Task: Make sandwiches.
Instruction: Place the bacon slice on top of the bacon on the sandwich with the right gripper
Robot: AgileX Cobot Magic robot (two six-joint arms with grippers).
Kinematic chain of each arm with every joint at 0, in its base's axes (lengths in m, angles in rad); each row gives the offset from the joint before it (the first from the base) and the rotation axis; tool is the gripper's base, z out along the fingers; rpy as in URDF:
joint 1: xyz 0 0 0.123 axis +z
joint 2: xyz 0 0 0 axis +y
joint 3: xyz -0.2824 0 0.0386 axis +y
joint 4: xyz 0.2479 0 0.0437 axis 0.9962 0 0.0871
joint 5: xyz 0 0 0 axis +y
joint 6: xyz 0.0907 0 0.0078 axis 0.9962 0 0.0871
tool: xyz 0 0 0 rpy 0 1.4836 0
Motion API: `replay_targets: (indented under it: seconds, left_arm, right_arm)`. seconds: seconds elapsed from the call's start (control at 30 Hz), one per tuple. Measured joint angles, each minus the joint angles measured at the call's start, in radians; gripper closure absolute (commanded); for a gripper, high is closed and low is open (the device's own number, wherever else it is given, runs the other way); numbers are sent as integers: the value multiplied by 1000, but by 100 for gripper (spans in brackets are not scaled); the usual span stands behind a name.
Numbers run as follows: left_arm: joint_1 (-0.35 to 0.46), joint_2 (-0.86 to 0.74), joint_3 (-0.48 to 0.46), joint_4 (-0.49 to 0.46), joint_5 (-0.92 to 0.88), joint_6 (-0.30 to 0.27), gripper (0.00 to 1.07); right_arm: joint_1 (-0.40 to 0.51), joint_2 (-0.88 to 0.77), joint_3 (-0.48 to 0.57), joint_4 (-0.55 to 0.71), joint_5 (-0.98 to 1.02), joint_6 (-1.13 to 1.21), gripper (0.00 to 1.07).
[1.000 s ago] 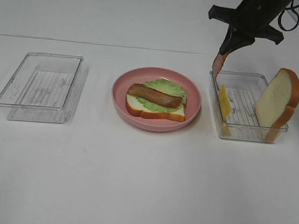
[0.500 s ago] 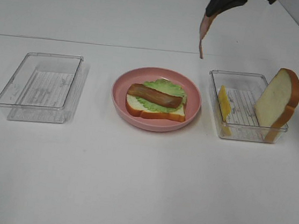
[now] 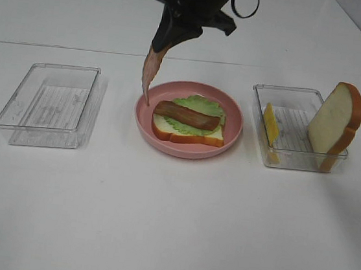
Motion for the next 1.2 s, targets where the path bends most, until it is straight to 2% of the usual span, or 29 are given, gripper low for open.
replay_targets:
  seconds: [0.37, 0.53, 0.77, 1.2]
  left_arm:
    - [0, 0, 0, 0, 0, 0, 7]
    - [0, 0, 0, 0, 0, 0, 7]
    - [0, 0, 0, 0, 0, 0, 7]
    - [0, 0, 0, 0, 0, 0, 7]
  right_arm:
    - [10, 116, 0, -13, -3, -6, 107]
    - [10, 124, 0, -90, -20, -6, 107]
    - [10, 127, 0, -267, -22, 2, 107]
    - [10, 127, 0, -392, -23, 19, 107]
